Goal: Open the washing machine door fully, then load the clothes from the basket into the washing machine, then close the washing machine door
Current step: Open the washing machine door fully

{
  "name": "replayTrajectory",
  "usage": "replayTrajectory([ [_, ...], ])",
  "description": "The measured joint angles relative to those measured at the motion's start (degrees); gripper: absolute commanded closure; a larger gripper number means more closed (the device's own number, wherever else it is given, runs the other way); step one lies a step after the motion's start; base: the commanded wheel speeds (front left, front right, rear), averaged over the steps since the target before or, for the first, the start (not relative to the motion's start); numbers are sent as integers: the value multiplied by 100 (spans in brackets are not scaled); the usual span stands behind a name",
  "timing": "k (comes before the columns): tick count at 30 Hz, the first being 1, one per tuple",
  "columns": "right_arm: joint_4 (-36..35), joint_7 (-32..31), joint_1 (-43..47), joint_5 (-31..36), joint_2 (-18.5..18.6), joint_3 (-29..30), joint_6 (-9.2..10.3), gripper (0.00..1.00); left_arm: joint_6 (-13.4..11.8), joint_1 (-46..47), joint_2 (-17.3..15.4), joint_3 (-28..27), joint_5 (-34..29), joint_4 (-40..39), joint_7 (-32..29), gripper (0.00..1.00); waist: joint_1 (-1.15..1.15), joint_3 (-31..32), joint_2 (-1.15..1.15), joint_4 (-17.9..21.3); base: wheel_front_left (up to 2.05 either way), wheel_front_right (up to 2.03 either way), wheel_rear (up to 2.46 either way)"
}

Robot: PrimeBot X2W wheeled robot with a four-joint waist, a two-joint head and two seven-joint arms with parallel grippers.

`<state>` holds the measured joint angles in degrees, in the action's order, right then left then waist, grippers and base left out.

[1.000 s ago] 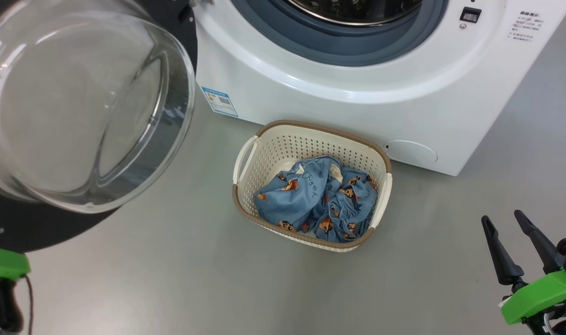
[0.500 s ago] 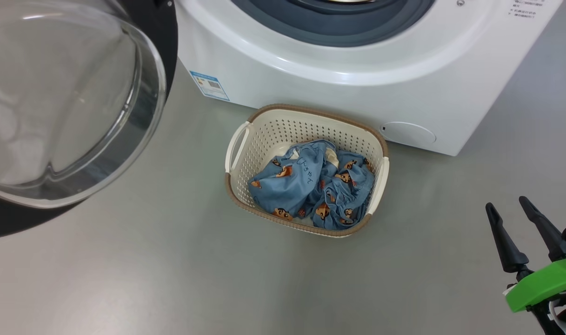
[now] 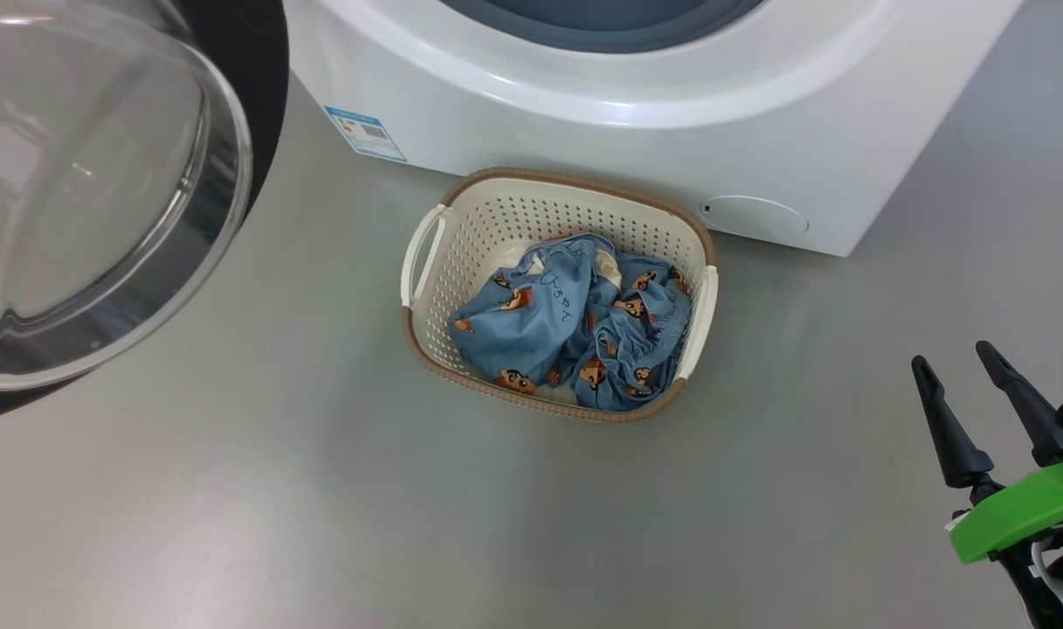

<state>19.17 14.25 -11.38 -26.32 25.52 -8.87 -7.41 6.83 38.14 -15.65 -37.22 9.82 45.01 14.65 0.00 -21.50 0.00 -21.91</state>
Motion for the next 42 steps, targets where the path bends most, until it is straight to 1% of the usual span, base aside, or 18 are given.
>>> replayTrajectory([
  [9, 10, 0, -3, 0, -5, -31, 0, 0, 24, 88, -30, -101, -114, 164, -1, 100, 0, 67, 0, 27, 0, 0, 0],
  [17, 37, 0, 0, 0, -65, -57, 0, 0, 51, -107, 186, -116, -119, -37, 0, 100, 0, 277, 0, 3, 0, 0, 0],
  [23, 52, 0, 11, 0, -177, -74, 0, 0, 52, -664, 397, 147, 118, -332, -1, 100, 0, 495, 0, -7, 0, 0, 0],
  [26, 62, 0, 30, -1, -218, -87, 0, 0, 52, -936, 453, 312, 268, -497, -1, 68, 0, 610, 0, -6, 0, 0, 0],
  [28, 71, 0, 31, -3, -238, -88, 0, 0, 52, -1129, 470, 454, 390, -664, 0, 51, 0, 688, 0, -2, 0, 0, 0],
  [29, 74, 0, 35, -9, -252, -89, 0, 0, 52, -1224, 488, 530, 465, -748, -1, 33, 0, 725, 0, 0, 0, 0, 0],
  [30, 75, 0, 42, -9, -264, -88, 0, 0, 52, -1315, 523, 587, 530, -844, 0, 8, 0, 759, 0, 3, 0, 0, 0],
  [31, 75, 0, 52, -10, -280, -87, 0, 0, 52, -1415, 558, 672, 579, -937, -1, 0, 0, 793, 0, 7, 0, 0, 0],
  [36, 68, 0, 124, -13, -366, -74, 0, 0, 52, -1906, 732, 1011, 702, -1357, -1, 0, 0, 932, 0, 51, 0, 0, 0],
  [37, 68, 0, 124, -13, -366, -74, 0, 0, 52, -1906, 732, 1011, 702, -1357, -1, 0, 0, 932, 0, 51, 0, 0, 0],
  [42, 69, 1, 180, -47, -400, -60, 0, 0, 52, -2325, 853, 1418, 835, -1805, -1, 0, 0, 1016, 0, 165, 0, 0, 0],
])
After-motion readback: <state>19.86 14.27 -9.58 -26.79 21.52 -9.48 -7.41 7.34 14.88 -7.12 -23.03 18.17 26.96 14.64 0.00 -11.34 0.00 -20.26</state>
